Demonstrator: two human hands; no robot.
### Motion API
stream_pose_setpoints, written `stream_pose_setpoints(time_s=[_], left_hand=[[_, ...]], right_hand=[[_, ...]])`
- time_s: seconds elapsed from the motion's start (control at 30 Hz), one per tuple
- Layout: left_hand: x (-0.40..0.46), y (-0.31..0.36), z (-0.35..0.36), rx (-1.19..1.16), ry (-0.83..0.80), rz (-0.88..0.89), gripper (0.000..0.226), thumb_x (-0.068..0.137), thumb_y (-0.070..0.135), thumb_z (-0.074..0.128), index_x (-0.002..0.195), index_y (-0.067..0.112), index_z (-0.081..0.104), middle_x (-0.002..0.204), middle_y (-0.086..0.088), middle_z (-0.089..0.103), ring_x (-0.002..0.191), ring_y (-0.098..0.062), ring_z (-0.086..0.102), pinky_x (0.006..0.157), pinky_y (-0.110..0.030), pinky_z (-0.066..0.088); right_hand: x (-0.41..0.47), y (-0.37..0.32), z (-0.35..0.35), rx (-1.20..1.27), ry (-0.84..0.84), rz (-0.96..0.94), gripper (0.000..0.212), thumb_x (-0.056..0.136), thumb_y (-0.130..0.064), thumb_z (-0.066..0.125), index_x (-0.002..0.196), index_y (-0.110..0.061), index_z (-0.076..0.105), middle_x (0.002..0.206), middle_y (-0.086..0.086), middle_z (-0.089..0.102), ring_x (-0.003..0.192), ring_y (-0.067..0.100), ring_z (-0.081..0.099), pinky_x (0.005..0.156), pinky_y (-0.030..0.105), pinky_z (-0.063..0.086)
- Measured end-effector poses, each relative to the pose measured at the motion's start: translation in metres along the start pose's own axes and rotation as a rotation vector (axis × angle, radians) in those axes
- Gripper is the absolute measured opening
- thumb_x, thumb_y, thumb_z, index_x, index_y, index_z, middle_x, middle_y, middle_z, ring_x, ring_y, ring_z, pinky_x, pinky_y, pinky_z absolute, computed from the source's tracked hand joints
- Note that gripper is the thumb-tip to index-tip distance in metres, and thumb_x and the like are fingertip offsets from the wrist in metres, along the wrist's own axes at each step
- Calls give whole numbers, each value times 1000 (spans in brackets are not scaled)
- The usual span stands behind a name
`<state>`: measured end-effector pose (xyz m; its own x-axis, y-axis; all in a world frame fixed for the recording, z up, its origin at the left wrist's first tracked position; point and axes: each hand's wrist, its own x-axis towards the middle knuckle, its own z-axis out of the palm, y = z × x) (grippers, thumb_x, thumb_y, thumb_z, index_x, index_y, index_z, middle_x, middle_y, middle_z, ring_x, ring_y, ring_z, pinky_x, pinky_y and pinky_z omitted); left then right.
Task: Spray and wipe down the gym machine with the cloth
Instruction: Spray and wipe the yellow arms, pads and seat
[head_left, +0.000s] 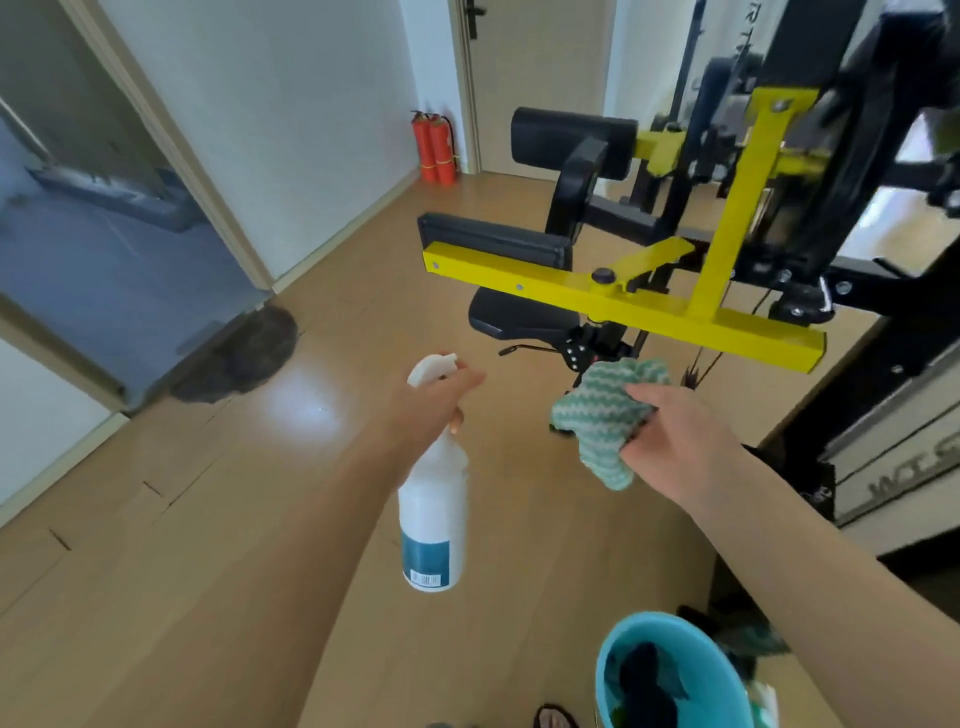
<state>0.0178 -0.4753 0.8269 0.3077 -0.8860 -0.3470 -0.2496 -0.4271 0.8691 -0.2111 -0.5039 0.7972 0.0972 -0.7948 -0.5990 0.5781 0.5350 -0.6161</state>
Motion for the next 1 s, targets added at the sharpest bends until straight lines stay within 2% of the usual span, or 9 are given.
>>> stream_pose_setpoints(time_s=[0.13,0.27,0.37,0.53,0.6,0.67,0.73,0.83,1.0], left_hand=[[77,15,-9,-31,-2,13,26,93,44,70,84,20,65,57,-2,55,63,-20,50,71,-34,45],[168,23,-16,-8,-31,22,35,94,54,66,91,19,64,57,-1,50,56,-16,46,60,-29,40],[229,28,-17,60,-98,30,42,94,58,64,106,18,65,75,-3,54,64,-16,49,60,-29,41],[306,47,-3,158,-211,285,33,94,51,65,89,19,56,65,-6,48,59,-22,49,63,-31,45],[335,56,7,208,-217,259,29,88,59,69,93,31,64,77,-6,60,67,-19,57,68,-30,48],[362,60,21,242,-233,238,49,82,64,72,109,23,69,99,-16,67,73,-18,59,66,-28,48],[381,69,37,266,-257,228,53,84,61,76,121,23,68,108,-10,68,79,-19,60,70,-30,52],[406,76,57,326,-321,214,55,78,71,75,96,21,64,86,4,59,74,-17,54,70,-34,48],[431,92,90,466,-398,291,91,67,88,63,74,-1,43,65,-4,35,63,-18,37,63,-41,33]], right_hand=[[57,-22,43,26,4,-70,28,102,-2,44,128,-2,55,131,22,63,121,35,62,102,50,49],[114,-37,75,32,46,-83,31,104,-3,41,132,-2,53,134,22,60,118,32,63,90,45,52],[154,-50,93,80,119,-88,32,104,-4,40,133,-3,52,132,21,61,115,30,64,86,44,53],[200,-73,116,119,151,-122,36,104,-6,42,138,-7,51,131,16,63,116,29,66,95,47,53],[215,-85,124,116,151,-148,34,104,-6,41,136,-7,53,129,15,65,116,29,66,94,48,53],[234,-100,127,106,167,-181,35,104,-6,42,136,-8,54,129,14,66,116,29,66,93,49,54],[254,-117,127,93,182,-203,34,104,-6,42,135,-10,55,127,12,68,113,28,68,88,47,56],[284,-143,125,75,185,-204,37,103,-5,43,137,-13,56,128,10,67,114,27,68,92,46,55],[328,-171,118,41,185,-187,37,102,-3,43,135,-14,58,125,10,69,111,27,68,92,46,56]])
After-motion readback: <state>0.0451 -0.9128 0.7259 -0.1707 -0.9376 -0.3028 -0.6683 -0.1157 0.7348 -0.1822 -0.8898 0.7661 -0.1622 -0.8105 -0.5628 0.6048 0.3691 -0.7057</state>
